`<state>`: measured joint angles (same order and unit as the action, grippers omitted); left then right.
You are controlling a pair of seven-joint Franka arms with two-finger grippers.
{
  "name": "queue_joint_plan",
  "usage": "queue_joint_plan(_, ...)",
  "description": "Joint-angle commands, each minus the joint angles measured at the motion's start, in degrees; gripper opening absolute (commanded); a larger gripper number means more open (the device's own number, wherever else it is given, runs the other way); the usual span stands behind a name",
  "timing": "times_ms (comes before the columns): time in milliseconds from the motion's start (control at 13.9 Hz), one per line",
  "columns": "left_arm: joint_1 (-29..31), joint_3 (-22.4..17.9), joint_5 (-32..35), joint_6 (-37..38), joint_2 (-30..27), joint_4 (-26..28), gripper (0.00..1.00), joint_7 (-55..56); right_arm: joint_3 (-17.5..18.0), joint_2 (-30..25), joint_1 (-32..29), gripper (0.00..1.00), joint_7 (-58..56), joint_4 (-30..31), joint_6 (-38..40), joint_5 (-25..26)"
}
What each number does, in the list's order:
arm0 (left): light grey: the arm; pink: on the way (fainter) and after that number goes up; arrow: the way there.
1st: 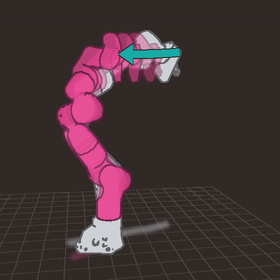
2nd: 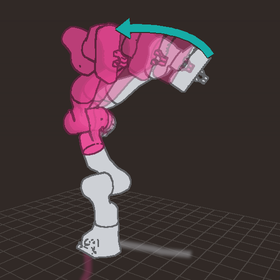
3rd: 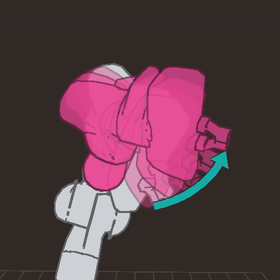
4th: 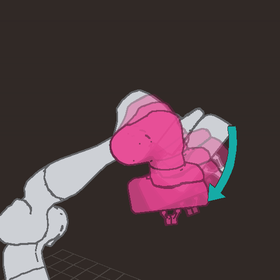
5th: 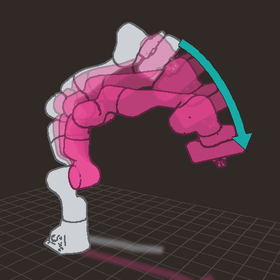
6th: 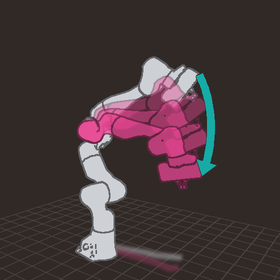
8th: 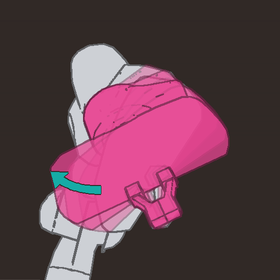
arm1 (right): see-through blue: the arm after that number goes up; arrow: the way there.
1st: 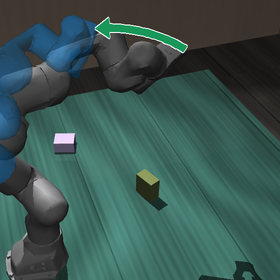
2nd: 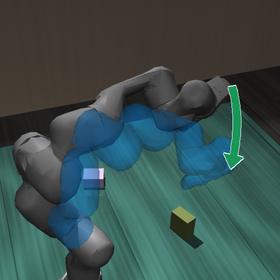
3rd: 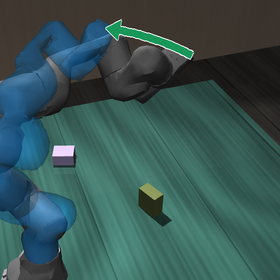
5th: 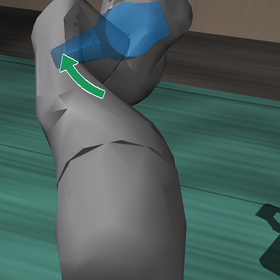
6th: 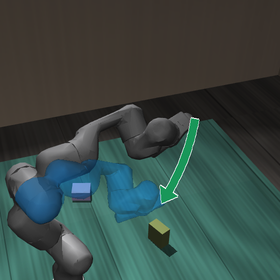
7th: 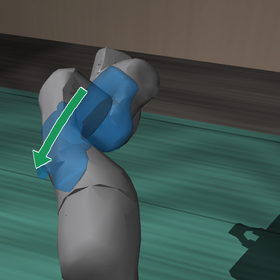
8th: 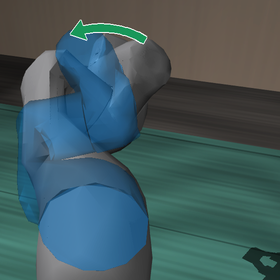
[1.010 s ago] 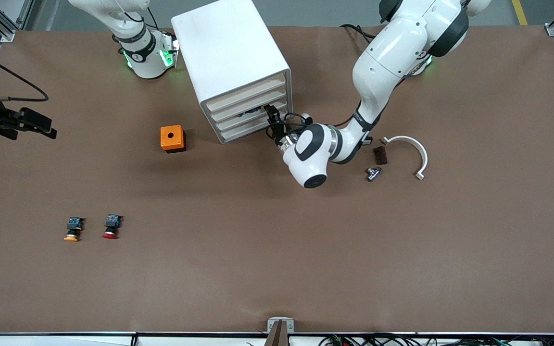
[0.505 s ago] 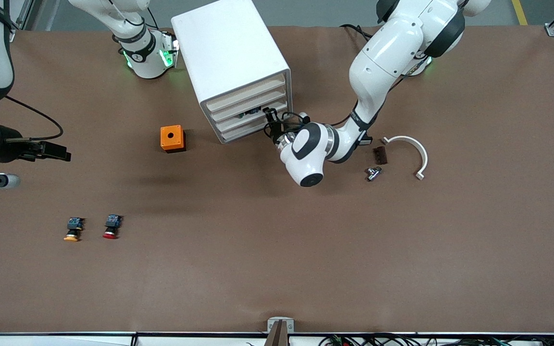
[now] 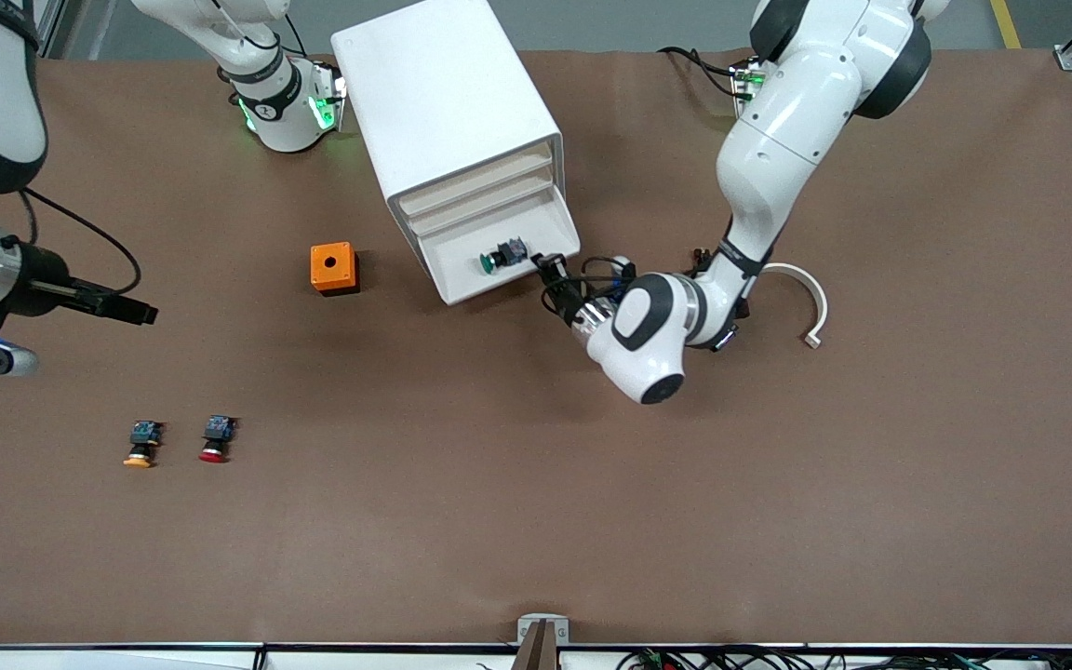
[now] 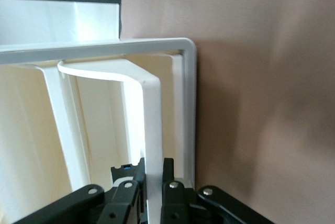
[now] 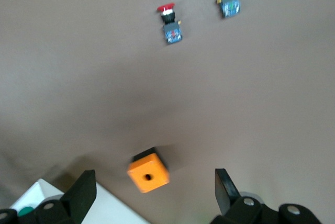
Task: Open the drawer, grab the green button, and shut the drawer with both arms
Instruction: 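Pull the drawer open with the left gripper while the right gripper reaches in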
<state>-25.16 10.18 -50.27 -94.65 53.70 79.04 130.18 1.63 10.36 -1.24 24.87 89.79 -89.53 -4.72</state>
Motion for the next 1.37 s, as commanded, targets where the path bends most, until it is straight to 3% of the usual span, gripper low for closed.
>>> queue_joint_plan(0,3.35,0.55,-0.71,-0.27,0.44,-3.1,0.0,-3.25,-0.14,-1.4,6.57,1.0,17.6,1.35,0.68,-1.17)
queue_joint_plan(216,4.76,0.55,-0.97,-0.54,0.44,-3.54,0.0,-8.26,-0.05,-1.22,14.05,1.0,32.65,2.67,-1.51,-1.26)
queue_joint_plan(289,5.46,0.55,-0.97,-0.54,0.44,-3.54,0.13,-8.53,-0.05,-1.22,16.77,1.0,37.04,3.54,-3.17,-1.26)
queue_joint_plan(433,5.91,0.55,-0.97,-0.54,0.09,-3.45,0.24,-8.45,-0.05,-1.05,22.14,1.0,45.4,5.13,-6.86,-1.26)
queue_joint_plan(577,6.34,0.55,-0.8,-0.54,0.0,-3.54,0.53,-8.45,-0.14,-0.35,27.67,1.0,54.7,6.45,-10.73,-1.26)
queue_joint_plan(649,7.04,0.55,-0.53,-0.45,-0.09,-3.45,0.77,-8.45,-0.14,0.61,30.48,1.0,58.76,6.97,-12.66,-1.17)
queue_joint_plan(722,8.09,0.55,-0.44,-0.36,-0.09,-3.45,0.91,-8.45,-0.14,1.58,32.43,1.0,61.67,7.15,-14.51,-1.17)
queue_joint_plan(794,9.06,0.37,-0.27,-0.19,-0.26,-3.54,1.0,-8.54,-0.14,2.89,34.01,1.0,64.74,7.16,-16.36,-1.09)
queue_joint_plan(1155,9.77,-3.49,9.91,0.08,-0.79,-5.12,1.0,-8.62,-0.31,9.92,41.48,1.0,75.21,6.98,-25.06,0.05)
queue_joint_plan(1299,9.86,-5.24,14.47,0.08,-1.4,-5.65,1.0,-8.97,-0.23,12.82,43.51,1.0,79.16,6.8,-27.78,2.68)
